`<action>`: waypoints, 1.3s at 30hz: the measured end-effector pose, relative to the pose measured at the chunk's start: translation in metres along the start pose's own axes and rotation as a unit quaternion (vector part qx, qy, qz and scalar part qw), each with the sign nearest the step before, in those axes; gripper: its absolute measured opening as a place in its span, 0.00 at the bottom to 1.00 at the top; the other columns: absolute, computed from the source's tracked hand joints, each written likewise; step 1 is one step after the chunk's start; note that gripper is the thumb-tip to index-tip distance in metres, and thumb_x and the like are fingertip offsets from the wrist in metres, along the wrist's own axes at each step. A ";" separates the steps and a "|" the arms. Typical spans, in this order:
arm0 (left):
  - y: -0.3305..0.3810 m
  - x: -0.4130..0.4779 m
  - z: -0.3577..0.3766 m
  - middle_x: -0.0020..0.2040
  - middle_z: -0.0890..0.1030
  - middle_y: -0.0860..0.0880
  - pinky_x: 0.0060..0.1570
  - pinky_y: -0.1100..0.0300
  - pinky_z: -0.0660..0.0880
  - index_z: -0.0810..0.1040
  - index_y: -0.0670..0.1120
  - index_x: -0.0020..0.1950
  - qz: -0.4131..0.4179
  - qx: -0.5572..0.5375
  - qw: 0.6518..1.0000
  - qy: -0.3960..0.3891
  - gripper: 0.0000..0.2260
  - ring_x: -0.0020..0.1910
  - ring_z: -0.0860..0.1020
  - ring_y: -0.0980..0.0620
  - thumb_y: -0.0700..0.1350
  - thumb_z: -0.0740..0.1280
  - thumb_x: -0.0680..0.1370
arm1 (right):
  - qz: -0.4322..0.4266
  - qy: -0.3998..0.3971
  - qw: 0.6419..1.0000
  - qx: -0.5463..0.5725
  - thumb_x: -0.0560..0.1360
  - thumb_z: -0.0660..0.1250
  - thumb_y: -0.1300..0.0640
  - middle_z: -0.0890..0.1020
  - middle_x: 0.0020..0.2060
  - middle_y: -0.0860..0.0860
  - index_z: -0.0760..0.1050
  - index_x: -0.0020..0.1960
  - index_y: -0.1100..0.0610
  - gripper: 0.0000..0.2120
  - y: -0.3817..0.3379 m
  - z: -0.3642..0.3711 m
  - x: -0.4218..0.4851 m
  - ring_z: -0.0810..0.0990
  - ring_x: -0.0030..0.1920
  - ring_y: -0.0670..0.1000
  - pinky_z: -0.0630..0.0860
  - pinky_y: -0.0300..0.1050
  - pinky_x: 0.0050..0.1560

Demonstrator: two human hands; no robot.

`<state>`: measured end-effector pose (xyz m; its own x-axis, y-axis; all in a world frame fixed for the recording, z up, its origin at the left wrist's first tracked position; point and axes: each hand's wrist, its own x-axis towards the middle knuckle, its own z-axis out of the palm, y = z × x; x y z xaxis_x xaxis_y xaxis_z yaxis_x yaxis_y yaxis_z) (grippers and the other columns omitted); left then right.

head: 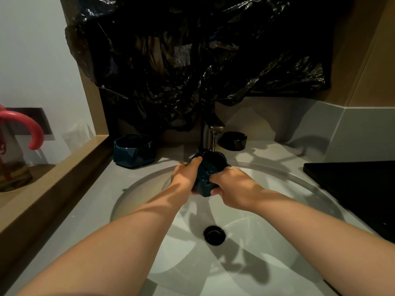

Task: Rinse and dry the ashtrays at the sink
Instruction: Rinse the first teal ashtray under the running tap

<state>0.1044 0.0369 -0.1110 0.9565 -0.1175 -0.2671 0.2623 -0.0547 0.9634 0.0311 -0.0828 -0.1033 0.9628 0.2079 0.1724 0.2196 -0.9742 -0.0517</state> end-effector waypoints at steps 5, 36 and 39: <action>-0.001 -0.010 0.002 0.46 0.80 0.42 0.49 0.48 0.78 0.74 0.45 0.58 -0.064 -0.015 0.994 -0.083 0.22 0.47 0.80 0.42 0.62 0.55 0.79 | 0.151 -0.005 0.948 0.281 0.78 0.63 0.59 0.78 0.45 0.51 0.75 0.52 0.56 0.05 -0.001 -0.008 0.002 0.76 0.46 0.52 0.73 0.43 0.45; -0.009 -0.001 0.004 0.49 0.82 0.43 0.46 0.46 0.82 0.77 0.46 0.55 0.005 0.062 0.997 -0.038 0.21 0.47 0.82 0.42 0.63 0.64 0.74 | 0.371 -0.052 0.625 0.685 0.78 0.59 0.42 0.82 0.51 0.57 0.75 0.55 0.53 0.17 0.029 0.005 0.012 0.81 0.49 0.59 0.79 0.56 0.45; -0.008 -0.002 0.005 0.47 0.84 0.44 0.51 0.44 0.80 0.79 0.47 0.50 0.027 0.051 0.997 -0.050 0.22 0.48 0.83 0.42 0.64 0.66 0.70 | 0.340 -0.085 0.584 0.732 0.79 0.58 0.49 0.80 0.57 0.59 0.75 0.58 0.55 0.14 0.042 0.005 0.003 0.79 0.55 0.61 0.77 0.60 0.51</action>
<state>0.1001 0.0330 -0.1182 0.9501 -0.2203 -0.2209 0.1918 -0.1458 0.9705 0.0444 -0.1228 -0.1102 0.8797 -0.0562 -0.4722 -0.4443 0.2565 -0.8584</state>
